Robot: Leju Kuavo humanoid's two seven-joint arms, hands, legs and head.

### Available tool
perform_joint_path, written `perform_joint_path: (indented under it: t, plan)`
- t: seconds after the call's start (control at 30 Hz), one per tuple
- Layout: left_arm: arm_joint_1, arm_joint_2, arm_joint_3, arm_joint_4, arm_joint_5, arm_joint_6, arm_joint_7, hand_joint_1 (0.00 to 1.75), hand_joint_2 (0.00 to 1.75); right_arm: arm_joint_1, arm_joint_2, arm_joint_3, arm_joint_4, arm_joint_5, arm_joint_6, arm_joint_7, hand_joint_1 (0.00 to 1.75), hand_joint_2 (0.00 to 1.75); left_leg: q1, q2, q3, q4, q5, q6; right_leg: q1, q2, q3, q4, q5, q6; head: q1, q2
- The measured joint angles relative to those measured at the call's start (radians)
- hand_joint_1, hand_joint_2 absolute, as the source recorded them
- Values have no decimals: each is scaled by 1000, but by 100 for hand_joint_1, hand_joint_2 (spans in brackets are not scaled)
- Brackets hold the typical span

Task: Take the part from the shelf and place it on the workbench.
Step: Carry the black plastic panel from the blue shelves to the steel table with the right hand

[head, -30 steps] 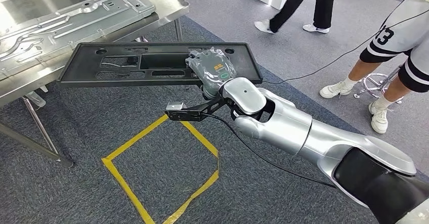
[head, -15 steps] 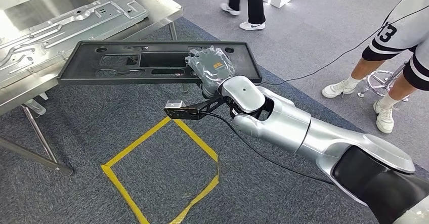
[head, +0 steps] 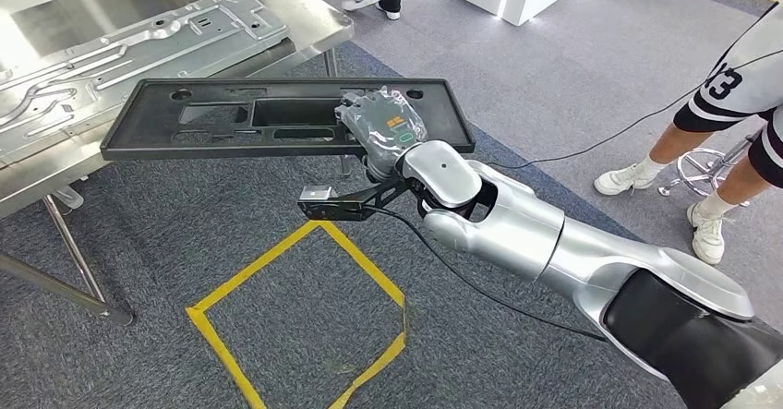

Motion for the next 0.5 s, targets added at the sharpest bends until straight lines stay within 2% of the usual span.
perform_joint_path:
  t: [0.07, 0.1, 0.13, 0.23, 0.3, 0.37, 0.43, 0.47, 0.5]
  plan:
    - [2, 0, 0, 0, 0, -2, 0, 0, 175, 2, 0, 0, 3, 0, -1, 0, 175, 175, 2, -3, 15, 7, -19, -7, -1, -1, 38, -123, 89, -1, 0, 0]
    - [2, 0, 0, 0, -1, -2, -1, 0, 175, 1, 0, 0, 5, 0, -2, 0, 175, 175, 2, -4, 20, 13, -29, -13, 1, -1, 57, -187, 113, -3, 1, 0]
    - [2, 0, 0, 0, -2, -2, -1, 0, 175, 0, 0, 0, 7, 0, -3, 0, 175, 175, 2, -4, 20, 17, -37, -20, 3, -1, 70, -226, 126, -8, 1, 0]
    - [0, 0, -2, 0, -5, 2, -1, 0, 175, 3, 2, 0, 9, -1, -5, 0, 175, 175, 1, -2, 23, 23, -49, -36, 8, 1, 82, -246, 123, -28, 1, 0]
    - [-1, 0, -4, 0, -8, 5, 2, 0, 175, 4, 3, 0, 11, -1, -8, 5, 175, 175, 3, 1, 7, 63, -51, -45, 5, 1, 98, -253, 119, -39, -1, 0]
    - [-1, 0, -6, 0, -9, 6, 3, 0, 175, 4, 3, 0, 11, 0, -11, 10, 175, 175, 7, 3, -55, 168, -68, -54, 3, 1, 116, -260, 110, -47, -4, 0]
    - [0, 0, -10, 0, -9, 7, 4, 0, 175, 8, 3, 0, 13, 3, -13, 10, 175, 175, 10, 4, -133, 272, -110, -63, 3, 1, 134, -262, 97, -49, -4, 0]
    - [1, 0, -11, 0, -9, 7, 4, 0, 175, 11, 3, 0, 14, 5, -13, 10, 175, 175, 11, 4, -158, 289, -121, -65, 3, 2, 144, -262, 88, -49, -4, 0]
    - [2, 0, -13, 0, -9, 7, 4, 0, 175, 14, 3, 0, 15, 7, -13, 10, 175, 175, 13, 4, -168, 275, -112, -65, 4, 2, 155, -261, 80, -48, -4, 0]
